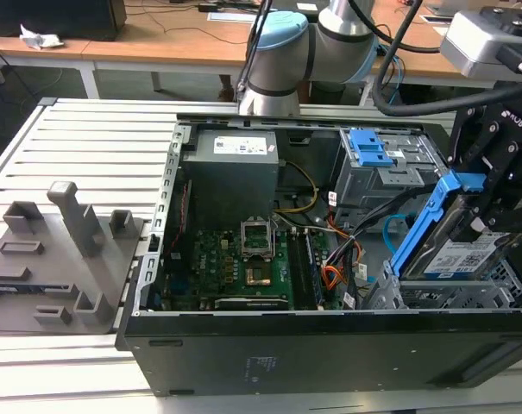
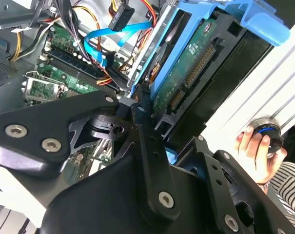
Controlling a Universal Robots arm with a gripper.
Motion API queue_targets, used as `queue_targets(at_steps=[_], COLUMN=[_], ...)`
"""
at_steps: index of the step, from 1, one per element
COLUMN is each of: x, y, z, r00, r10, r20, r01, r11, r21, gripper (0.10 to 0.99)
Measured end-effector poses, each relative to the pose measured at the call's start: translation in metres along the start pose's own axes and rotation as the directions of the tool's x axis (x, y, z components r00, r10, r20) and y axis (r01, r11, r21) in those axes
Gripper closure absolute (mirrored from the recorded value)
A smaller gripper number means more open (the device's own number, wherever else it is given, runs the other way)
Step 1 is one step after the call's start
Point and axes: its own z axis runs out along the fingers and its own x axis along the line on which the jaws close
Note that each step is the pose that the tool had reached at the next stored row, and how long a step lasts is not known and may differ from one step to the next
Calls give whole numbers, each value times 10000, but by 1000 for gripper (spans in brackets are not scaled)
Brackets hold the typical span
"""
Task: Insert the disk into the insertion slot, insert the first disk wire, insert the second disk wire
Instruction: 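Insert the disk into the insertion slot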
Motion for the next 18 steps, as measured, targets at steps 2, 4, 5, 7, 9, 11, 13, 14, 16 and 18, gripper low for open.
queue_targets(at_steps=[2, 4, 5, 7, 9, 11, 13, 14, 16, 18], x=[0, -1, 0, 0, 0, -1, 0, -1, 0, 0], y=[-2, -4, -5, -5, -5, -5, -5, -5, -5, -5], z=[57, 112, 113, 116, 117, 119, 120, 120, 121, 122], r00=[10000, 10000, 10000, 10000, 10000, 10000, 10000, 10000, 10000, 10000], r10=[-1, 0, 0, 0, 0, 0, 0, 0, 0, -1], r20=[0, -1, -3, -1, -2, 1, -1, -1, 0, -1], r01=[1, 0, 0, 0, 0, 0, 0, 0, 0, 1], r11=[10000, 10000, 10000, 10000, 10000, 10000, 10000, 10000, 10000, 10000], r21=[0, 0, 0, 0, 0, -1, 0, 0, 0, 0], gripper=[725, 725, 725, 725, 714, 647, 647, 647, 647, 663])
